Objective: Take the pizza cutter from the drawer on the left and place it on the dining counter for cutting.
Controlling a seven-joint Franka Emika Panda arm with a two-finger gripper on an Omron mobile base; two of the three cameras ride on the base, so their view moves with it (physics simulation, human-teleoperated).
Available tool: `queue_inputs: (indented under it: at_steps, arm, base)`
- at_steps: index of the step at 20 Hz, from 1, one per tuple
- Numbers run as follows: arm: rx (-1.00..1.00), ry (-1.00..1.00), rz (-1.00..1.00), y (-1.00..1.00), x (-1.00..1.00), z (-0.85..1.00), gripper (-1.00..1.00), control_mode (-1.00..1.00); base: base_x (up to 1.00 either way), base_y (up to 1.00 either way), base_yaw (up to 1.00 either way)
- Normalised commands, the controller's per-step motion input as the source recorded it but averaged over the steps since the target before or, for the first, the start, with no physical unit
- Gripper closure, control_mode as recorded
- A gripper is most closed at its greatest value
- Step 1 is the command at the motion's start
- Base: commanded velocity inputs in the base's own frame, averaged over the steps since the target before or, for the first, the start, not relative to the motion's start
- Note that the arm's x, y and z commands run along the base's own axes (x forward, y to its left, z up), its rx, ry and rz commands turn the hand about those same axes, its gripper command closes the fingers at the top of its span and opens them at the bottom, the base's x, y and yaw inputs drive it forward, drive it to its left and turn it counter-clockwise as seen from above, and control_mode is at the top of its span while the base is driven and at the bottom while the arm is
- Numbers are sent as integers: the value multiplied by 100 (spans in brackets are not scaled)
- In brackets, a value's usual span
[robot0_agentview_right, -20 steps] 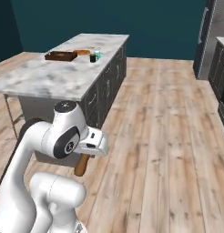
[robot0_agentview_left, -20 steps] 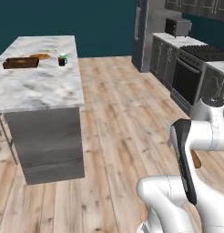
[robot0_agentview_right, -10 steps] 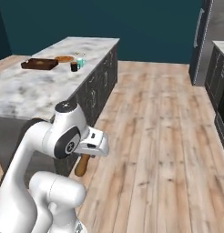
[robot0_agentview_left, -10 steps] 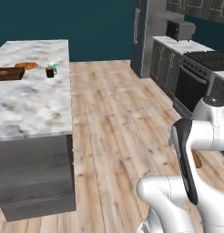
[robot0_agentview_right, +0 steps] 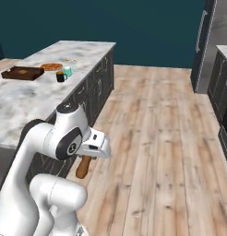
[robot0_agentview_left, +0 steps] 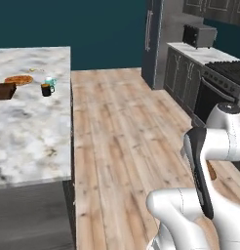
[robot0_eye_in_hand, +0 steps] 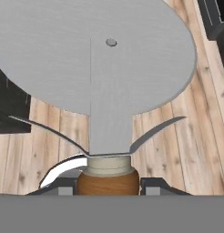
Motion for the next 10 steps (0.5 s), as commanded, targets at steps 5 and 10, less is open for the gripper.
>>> queue_inputs:
  at_steps: [5,10]
  arm:
    - [0,0,0,0,0,0,100,100]
    - [0,0,0,0,0,0,100,100]
  base:
    - [84,-30,0]
    - [81,-38,0]
